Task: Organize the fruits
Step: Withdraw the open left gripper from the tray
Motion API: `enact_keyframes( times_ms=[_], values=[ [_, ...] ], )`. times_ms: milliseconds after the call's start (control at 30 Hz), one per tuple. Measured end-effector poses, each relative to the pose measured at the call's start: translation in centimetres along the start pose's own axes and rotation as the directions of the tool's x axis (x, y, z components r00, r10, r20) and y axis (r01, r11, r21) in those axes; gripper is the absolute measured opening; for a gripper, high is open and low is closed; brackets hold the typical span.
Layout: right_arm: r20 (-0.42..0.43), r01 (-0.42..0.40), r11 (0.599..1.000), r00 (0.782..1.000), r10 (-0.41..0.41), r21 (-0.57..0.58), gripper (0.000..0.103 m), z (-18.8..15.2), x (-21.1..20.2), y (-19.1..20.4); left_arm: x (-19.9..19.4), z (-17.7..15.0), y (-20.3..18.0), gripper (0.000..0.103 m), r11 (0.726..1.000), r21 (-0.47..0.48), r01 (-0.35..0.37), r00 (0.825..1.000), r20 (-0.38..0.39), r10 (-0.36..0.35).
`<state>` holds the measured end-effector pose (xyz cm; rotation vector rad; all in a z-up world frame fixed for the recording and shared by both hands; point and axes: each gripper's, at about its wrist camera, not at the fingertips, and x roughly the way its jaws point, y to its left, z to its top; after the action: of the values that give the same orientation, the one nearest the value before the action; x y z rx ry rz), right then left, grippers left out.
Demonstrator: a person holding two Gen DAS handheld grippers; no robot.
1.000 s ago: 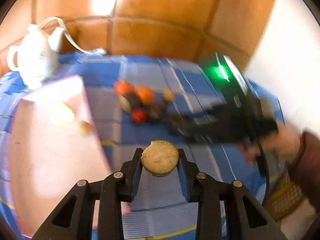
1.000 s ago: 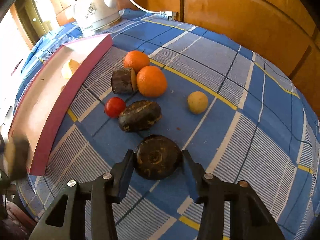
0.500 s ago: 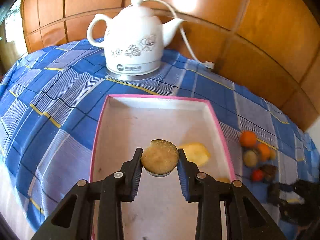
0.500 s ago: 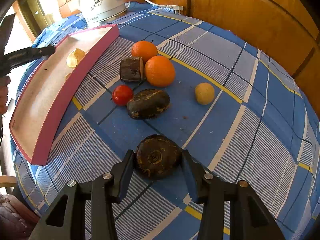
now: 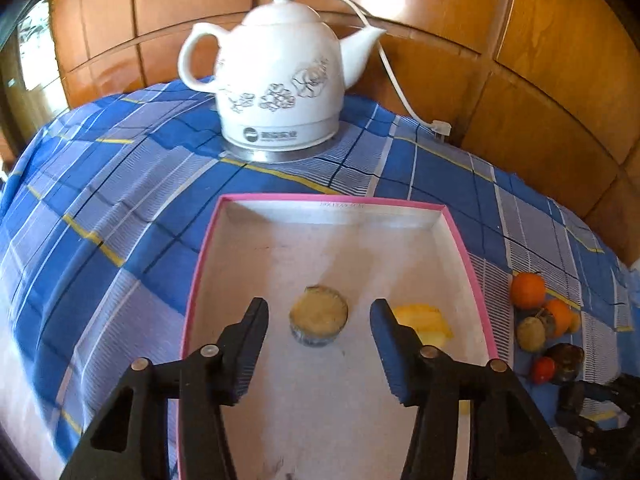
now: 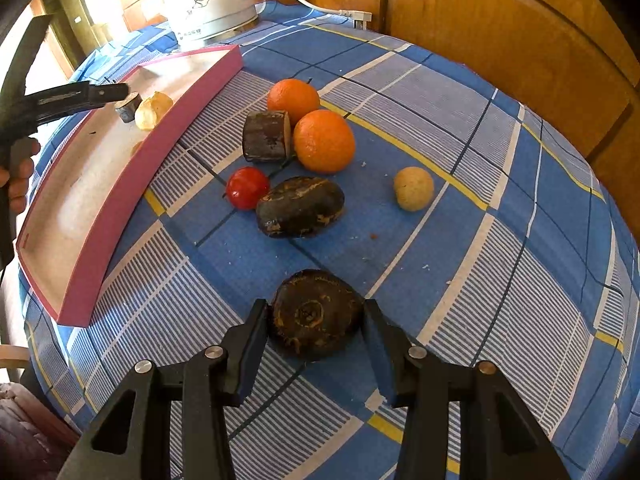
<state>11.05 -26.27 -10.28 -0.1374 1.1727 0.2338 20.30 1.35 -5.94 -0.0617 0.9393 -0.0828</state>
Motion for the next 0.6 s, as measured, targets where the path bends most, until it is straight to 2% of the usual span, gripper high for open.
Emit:
enact_keyframes(
  times_ms=[133, 200, 333, 400, 600],
  values=[
    [-0.002, 0.002, 1.0, 1.0, -0.002, -0.007, 0.047, 0.2, 0.1, 0.1, -2.7, -1.8, -0.5, 0.059, 1.0, 0.013, -0.028, 0.999, 0.047, 0.028],
    [-0.001, 0.002, 1.0, 1.0, -0.002, -0.005, 0.047, 0.2, 0.2, 0.2, -4.4, -2.9, -0.9, 0.07, 0.999, 0.028, -0.044, 0.996, 0.085, 0.042],
    [0.005, 0.008, 1.0, 1.0, -0.008, -0.004, 0.047, 0.2, 0.1, 0.1, -7.2, -4.8, -1.3, 0.077, 0.998, 0.027, -0.051, 0.99, 0.132, 0.047],
    [0.009, 0.014, 1.0, 1.0, -0.014, -0.009, 0.047, 0.1, 0.1, 0.3, -8.4, -5.6, -1.4, 0.089, 0.998, 0.019, -0.059, 0.987, 0.149, 0.056],
    [0.023, 0.02, 1.0, 1.0, -0.02, -0.01, 0.047, -0.4, -0.1, 0.4, -10.7, -7.5, -1.4, 0.1, 0.998, 0.006, -0.062, 0.982, 0.177, 0.06]
  ],
)
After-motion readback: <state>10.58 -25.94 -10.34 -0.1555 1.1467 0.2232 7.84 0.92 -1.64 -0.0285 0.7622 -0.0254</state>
